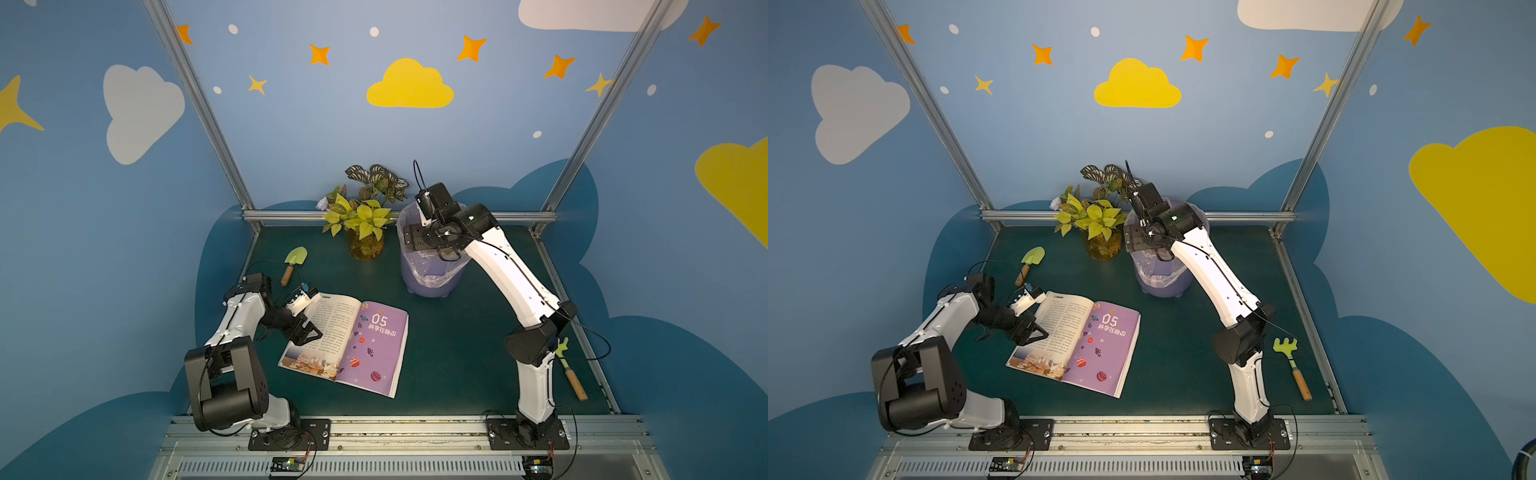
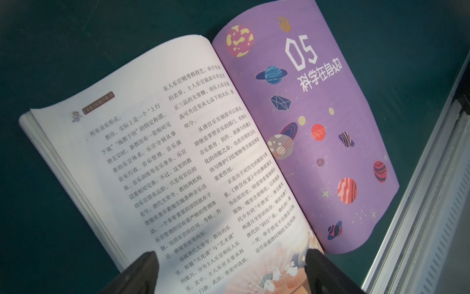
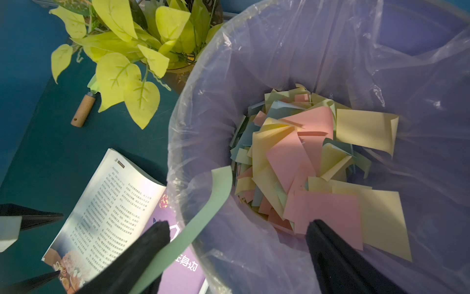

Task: Peel off the used sticky note
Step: Place the note in the trash bin.

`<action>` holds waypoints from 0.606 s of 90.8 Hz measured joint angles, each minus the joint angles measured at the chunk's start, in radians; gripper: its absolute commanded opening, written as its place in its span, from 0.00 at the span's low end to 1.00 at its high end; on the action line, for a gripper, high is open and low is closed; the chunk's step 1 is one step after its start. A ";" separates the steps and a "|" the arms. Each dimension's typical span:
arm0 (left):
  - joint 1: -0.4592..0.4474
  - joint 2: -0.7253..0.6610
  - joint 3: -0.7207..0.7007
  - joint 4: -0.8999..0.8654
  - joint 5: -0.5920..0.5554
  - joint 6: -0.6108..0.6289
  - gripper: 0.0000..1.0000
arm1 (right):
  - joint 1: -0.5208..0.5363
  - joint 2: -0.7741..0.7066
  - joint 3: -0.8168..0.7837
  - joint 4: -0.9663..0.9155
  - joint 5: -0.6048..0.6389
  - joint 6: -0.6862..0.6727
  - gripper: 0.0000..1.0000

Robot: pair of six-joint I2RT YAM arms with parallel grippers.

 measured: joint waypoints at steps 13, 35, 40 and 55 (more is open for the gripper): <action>0.000 0.000 0.000 0.002 0.000 0.000 0.93 | -0.008 0.000 0.000 0.000 -0.005 0.001 0.93; 0.000 0.000 0.000 0.002 -0.005 0.006 0.93 | -0.031 -0.049 0.000 -0.003 0.045 0.004 0.97; 0.000 0.000 0.000 0.002 -0.007 0.006 0.92 | -0.037 -0.074 0.000 -0.007 0.054 0.005 0.97; 0.000 0.000 0.000 0.002 -0.011 0.006 0.92 | -0.031 -0.111 0.000 -0.026 0.089 0.005 0.97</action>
